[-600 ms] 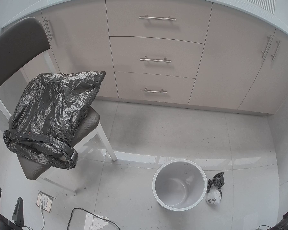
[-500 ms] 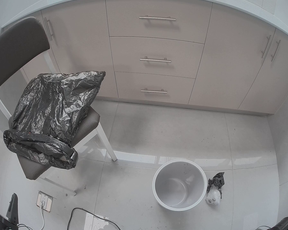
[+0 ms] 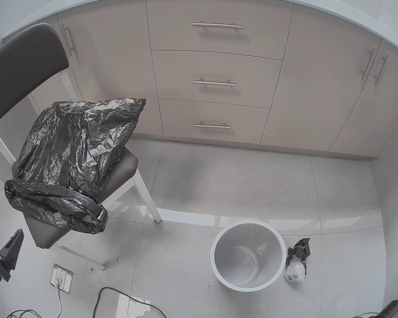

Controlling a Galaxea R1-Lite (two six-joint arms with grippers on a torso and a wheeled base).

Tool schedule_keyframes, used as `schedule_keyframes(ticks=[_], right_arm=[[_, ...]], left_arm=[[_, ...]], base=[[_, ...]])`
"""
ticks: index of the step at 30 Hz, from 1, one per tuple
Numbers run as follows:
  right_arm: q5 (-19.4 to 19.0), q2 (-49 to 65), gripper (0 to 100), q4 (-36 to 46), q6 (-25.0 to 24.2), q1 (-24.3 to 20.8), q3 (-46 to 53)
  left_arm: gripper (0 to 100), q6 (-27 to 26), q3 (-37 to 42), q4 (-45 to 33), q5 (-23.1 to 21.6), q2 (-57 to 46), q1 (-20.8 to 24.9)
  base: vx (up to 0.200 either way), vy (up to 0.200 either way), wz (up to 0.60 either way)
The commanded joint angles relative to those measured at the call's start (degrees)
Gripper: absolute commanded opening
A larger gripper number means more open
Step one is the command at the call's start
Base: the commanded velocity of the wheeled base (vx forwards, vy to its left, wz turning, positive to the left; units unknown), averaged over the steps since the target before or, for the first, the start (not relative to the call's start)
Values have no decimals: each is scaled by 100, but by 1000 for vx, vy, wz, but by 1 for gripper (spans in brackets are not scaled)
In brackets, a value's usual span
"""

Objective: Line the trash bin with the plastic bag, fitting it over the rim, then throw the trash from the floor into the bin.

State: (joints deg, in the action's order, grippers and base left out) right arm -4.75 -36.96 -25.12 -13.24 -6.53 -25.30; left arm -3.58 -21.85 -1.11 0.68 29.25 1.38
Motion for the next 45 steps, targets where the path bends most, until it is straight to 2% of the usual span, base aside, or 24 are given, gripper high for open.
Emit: schedule_keyframes(ticks=[1,2,3,4,6,8,11,14,21,31,32,35,38,45], right_arm=[[-113,-2544,0,-1838,-346,-850,842],[-96,-2781,0,-2102,-337,-876,904],[-96,-2781,0,-2102,-337,-876,904],[-69,-3142,0,-2506,-355,-902,965],[-61,-3309,0,-2691,-364,-902,1000],[18,-3608,0,-3007,-469,-902,1062],[45,-3687,0,-3069,-583,-885,1062],[45,-3669,0,-3077,-645,-867,1053],[36,-3704,0,-3077,-654,-867,1062],[36,-3845,0,-3077,-662,-867,1071],[36,-3845,0,-3077,-662,-867,1071],[36,-3959,0,-3077,-662,-850,1071],[36,-3959,0,-3077,-698,-850,1062],[36,-3968,0,-3077,-706,-850,1062]], left_arm=[[100,-1751,-276,155,-59,2490,442],[100,-2041,-276,234,-51,2657,442],[100,-2041,-276,234,-51,2657,442],[100,-2586,-268,410,-42,2991,407],[100,-2850,-250,498,-33,3140,407],[100,-3544,-224,753,28,3527,407],[100,-4212,-224,1060,134,3922,407],[100,-4625,-224,1394,187,4370,425],[100,-4827,-241,2282,222,5302,442],[100,-4994,-285,4602,380,7077,442],[100,-4994,-285,4602,380,7077,442],[100,-5064,-294,5455,398,7578,442],[100,-5073,-268,5762,406,7737,451],[100,-5144,-241,5762,591,7675,460]], base=[[0,0,0],[0,0,0],[0,0,0],[0,0,0],[0,0,0],[0,0,0],[0,0,0],[0,0,0],[0,0,0],[0,0,0],[0,0,0],[0,0,0],[0,0,0],[0,0,0]])
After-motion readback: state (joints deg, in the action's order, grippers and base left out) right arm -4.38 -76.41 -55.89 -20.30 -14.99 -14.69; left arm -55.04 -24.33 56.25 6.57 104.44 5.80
